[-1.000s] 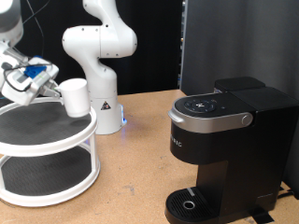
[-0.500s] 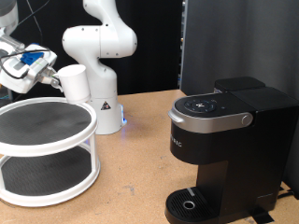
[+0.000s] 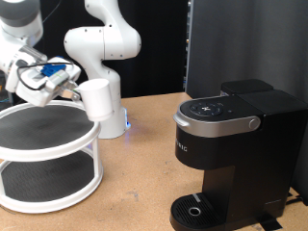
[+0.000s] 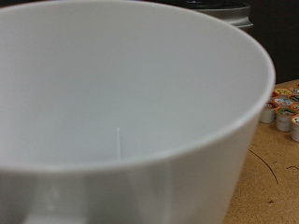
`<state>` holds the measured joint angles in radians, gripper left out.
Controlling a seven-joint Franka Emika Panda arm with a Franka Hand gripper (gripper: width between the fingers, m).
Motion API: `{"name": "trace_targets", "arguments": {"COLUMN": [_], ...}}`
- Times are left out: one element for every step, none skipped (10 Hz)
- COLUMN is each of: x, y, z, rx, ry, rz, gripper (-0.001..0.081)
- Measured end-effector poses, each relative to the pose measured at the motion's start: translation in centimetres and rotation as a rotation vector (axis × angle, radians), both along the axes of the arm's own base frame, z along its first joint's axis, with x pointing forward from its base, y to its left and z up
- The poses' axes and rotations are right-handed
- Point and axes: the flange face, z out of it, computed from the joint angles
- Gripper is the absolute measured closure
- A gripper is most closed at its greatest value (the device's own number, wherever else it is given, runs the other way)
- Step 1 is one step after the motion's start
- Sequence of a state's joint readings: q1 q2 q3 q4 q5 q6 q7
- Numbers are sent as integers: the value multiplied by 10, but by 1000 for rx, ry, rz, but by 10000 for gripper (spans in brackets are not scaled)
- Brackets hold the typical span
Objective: Make a cup of coffee with the keurig machine
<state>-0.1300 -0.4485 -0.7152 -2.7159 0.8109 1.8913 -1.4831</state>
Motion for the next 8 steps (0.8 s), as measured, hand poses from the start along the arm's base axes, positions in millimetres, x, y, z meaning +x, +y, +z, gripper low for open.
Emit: {"name": "trace_targets", "arguments": {"x": [10, 19, 27, 36, 45, 53, 60, 65], "y": [13, 27, 41, 55, 68, 79, 88, 95], "z": [-4, -8, -12, -13, -13, -12, -13, -13], "rx": [-25, -50, -62, -58, -49, -41, -39, -39], "ry": [5, 11, 13, 11, 6, 3, 3, 6], "rz": [-2, -8, -19, -32, -42, -52, -64, -66], "gripper": [737, 737, 737, 737, 737, 737, 737, 737]}}
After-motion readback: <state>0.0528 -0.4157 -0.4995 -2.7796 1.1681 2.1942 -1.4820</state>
